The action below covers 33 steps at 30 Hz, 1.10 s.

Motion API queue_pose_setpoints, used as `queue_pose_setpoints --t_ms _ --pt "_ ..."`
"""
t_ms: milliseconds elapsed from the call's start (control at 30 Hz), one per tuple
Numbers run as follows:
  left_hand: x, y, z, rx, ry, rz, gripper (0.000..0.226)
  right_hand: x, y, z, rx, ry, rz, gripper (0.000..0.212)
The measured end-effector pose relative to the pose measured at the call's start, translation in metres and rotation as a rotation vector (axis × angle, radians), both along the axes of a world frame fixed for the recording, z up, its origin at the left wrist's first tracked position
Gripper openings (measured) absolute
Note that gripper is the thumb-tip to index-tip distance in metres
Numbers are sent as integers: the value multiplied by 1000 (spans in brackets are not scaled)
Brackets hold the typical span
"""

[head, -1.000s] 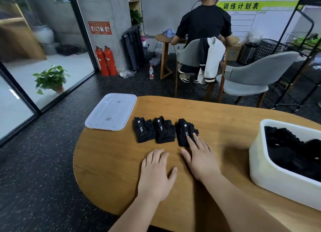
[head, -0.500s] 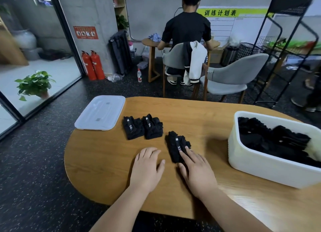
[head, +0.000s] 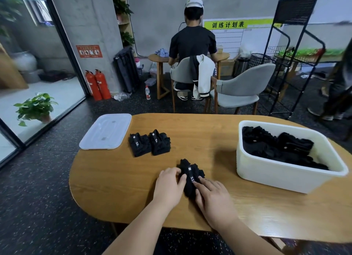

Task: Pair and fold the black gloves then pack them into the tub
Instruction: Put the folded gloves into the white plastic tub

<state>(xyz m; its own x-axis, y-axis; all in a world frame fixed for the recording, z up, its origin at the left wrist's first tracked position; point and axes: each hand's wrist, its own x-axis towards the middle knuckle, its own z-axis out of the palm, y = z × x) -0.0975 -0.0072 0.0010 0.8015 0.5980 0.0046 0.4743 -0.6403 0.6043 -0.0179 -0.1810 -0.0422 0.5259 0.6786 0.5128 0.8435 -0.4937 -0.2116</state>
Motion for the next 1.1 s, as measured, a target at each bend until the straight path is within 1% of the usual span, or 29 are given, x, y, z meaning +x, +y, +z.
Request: queue_pose_setpoints --t_ms 67,133,333,467,533,633,733,767,833,933,1000,1100 --pt "4 -7 5 -141 -33 32 29 -2 -4 0 21 20 7 32" --pt "7 -13 10 -227 -55 67 23 -2 -5 -1 46 82 13 32" --pt "15 -22 22 -419 -131 211 33 -4 -17 8 145 357 26 31" --pt "17 -25 33 -517 -198 219 35 -2 -23 24 174 487 49 18" --pt "19 -26 42 -558 -230 196 34 1 -22 33 196 559 22 18" --pt "21 -29 58 -628 -283 152 33 8 -20 50 263 686 -25 36" --pt "23 -31 75 -671 -334 95 32 16 -19 72 269 793 -51 69" --pt "23 -30 80 -681 -346 78 33 19 -19 79 266 847 -48 77" --pt "25 -29 87 -708 -360 48 34 27 -19 87 286 941 -33 87" --pt "28 -26 97 -755 -374 5 35 37 -21 92 409 1089 24 103" --pt "31 -26 103 -782 -390 -25 36 42 -22 98 476 1140 61 100" --pt "37 -27 113 -805 -420 -53 37 47 -23 109 535 1115 91 85"
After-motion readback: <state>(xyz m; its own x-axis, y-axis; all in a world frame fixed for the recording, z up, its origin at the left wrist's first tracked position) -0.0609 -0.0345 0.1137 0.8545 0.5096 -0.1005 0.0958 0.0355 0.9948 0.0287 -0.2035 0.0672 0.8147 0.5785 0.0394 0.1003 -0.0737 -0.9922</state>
